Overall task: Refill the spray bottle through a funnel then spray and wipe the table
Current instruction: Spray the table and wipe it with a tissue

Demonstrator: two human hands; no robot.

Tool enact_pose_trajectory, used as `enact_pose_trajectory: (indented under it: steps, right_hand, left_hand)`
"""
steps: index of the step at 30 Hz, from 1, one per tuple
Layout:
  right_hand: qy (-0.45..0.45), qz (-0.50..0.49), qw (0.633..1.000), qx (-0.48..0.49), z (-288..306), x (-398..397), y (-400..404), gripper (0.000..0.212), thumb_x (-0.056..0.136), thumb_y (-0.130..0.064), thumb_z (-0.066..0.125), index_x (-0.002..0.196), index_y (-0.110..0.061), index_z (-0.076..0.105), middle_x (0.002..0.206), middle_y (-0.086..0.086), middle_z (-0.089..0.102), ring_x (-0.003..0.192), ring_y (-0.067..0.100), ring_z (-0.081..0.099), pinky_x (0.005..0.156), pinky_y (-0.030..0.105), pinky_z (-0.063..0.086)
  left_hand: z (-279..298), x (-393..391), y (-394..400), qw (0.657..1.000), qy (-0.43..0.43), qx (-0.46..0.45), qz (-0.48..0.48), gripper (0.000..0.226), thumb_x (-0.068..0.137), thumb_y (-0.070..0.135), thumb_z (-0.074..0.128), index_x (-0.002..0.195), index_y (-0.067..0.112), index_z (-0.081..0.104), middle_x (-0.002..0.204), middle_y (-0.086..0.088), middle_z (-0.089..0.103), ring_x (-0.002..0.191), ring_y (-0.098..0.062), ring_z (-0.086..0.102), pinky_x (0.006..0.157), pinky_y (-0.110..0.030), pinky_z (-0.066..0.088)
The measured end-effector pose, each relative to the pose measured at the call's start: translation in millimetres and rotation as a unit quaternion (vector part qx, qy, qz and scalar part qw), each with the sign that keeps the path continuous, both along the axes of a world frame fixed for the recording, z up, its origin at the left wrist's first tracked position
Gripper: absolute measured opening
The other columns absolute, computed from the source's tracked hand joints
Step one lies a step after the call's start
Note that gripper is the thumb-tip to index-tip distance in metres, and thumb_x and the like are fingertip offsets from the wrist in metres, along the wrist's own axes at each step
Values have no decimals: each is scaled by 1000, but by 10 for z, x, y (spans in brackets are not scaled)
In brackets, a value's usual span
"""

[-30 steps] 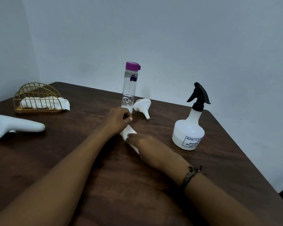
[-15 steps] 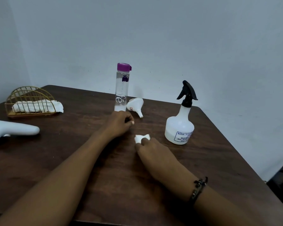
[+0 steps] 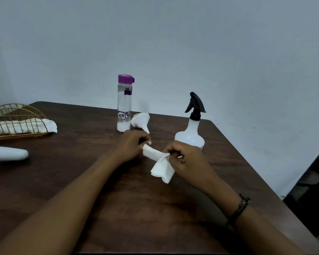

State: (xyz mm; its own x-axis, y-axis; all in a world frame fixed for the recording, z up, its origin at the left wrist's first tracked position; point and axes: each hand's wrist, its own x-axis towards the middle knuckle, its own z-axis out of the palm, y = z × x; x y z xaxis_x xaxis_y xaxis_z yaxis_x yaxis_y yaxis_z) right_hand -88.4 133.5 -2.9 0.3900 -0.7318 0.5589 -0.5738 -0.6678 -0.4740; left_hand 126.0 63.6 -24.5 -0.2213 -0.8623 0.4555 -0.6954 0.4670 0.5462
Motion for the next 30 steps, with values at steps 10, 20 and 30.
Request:
enact_pose_trajectory:
  steps: [10,20,30]
  right_hand:
    - [-14,-67,997,-46,-39,-586,99,18,86,0,65,98,-10,73,95,-9,66,86,2,60,72,5,44]
    - [6,-135,989,-52,-106,-1441,193,19,84,-3,61,95,-14,73,96,0,71,84,11,63,70,22,51]
    - [-98,-264,958,-48,-151,-2516,176,14,85,-2,63,93,-10,71,89,-5,66,72,13,62,71,34,58]
  left_hand:
    - [42,-479,153,994,-33,-76,-68,9,87,14,69,92,19,75,73,19,65,81,-6,62,60,-25,47]
    - [88,-1216,191,979,-85,-98,-160,8,89,27,66,87,30,72,76,17,69,69,-6,63,57,-18,45]
    - [133,-2583,158,962,-94,-137,-215,18,89,26,62,85,12,72,75,0,70,59,-7,55,54,-26,44]
